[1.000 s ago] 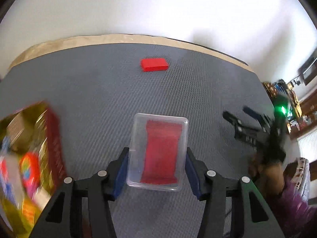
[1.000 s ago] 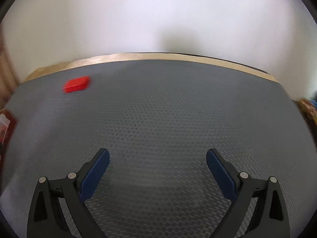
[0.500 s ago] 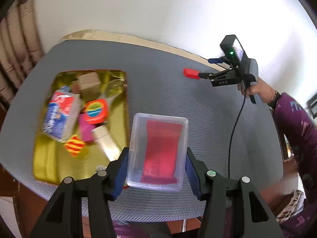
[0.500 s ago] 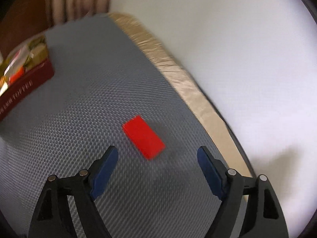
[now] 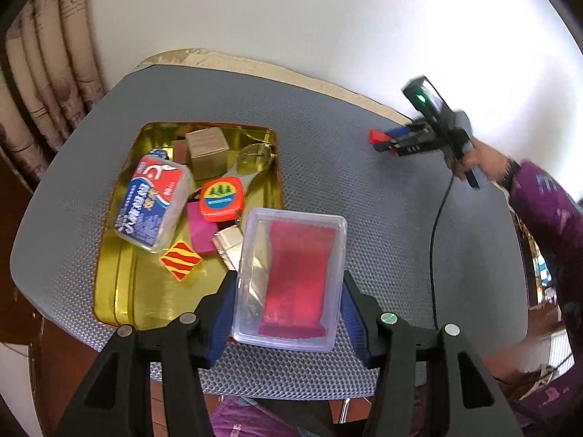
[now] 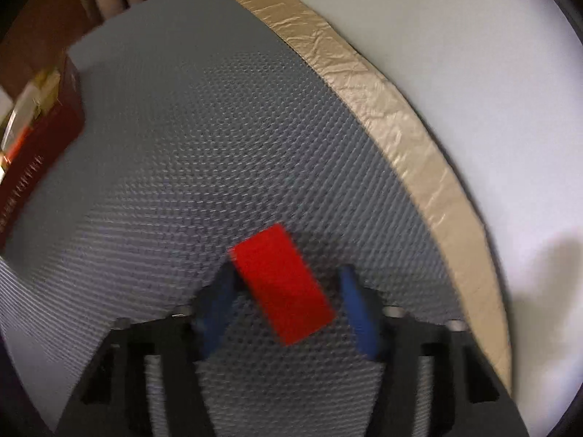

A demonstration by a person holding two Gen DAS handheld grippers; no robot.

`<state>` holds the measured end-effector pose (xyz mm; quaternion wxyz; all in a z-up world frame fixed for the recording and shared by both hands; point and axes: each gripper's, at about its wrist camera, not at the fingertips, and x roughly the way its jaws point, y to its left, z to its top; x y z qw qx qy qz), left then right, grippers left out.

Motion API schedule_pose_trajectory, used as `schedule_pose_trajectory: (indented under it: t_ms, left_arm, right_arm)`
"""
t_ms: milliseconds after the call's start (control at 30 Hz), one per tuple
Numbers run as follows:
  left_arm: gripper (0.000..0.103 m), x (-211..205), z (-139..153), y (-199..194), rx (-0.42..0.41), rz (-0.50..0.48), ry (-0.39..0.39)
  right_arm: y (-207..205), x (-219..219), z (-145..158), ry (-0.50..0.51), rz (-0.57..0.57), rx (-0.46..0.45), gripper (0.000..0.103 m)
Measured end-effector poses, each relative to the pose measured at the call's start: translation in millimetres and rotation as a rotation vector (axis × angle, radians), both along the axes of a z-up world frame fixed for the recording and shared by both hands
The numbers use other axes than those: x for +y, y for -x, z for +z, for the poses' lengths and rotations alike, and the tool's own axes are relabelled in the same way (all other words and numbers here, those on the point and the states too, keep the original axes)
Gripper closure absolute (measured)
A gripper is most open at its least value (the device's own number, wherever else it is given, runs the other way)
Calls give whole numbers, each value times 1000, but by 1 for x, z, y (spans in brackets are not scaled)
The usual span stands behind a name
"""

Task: Organize rigid objects
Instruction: 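Carry the clear box toward the tin with left gripper while right gripper grasps red block, then lower the clear box into the tin and open left gripper while right gripper holds red block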

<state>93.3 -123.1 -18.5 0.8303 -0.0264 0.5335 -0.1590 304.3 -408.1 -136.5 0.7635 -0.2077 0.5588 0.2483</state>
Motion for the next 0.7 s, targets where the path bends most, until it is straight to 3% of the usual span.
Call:
schedule_pose_trajectory:
  t_ms: [33, 100, 267, 400, 500, 700]
  left_arm:
    - [49, 3, 0, 0, -2, 15, 4]
    - [49, 11, 1, 2, -12, 48, 17]
    - [48, 32, 4, 11, -53, 134, 12]
    - [48, 50, 4, 20, -84, 179, -1]
    - [48, 56, 0, 21, -100, 180, -6]
    - [48, 54, -8, 25, -169, 154, -78]
  right_arm:
    - [5, 1, 1, -5, -25, -5, 75]
    - [19, 1, 2, -31, -94, -17, 76]
    - [68, -20, 7, -244, -316, -29, 76]
    - [129, -26, 24, -391, -455, -142, 76]
    - [176, -7, 32, -419, -512, -262, 76]
    - [216, 28, 38, -491, -574, -330, 76]
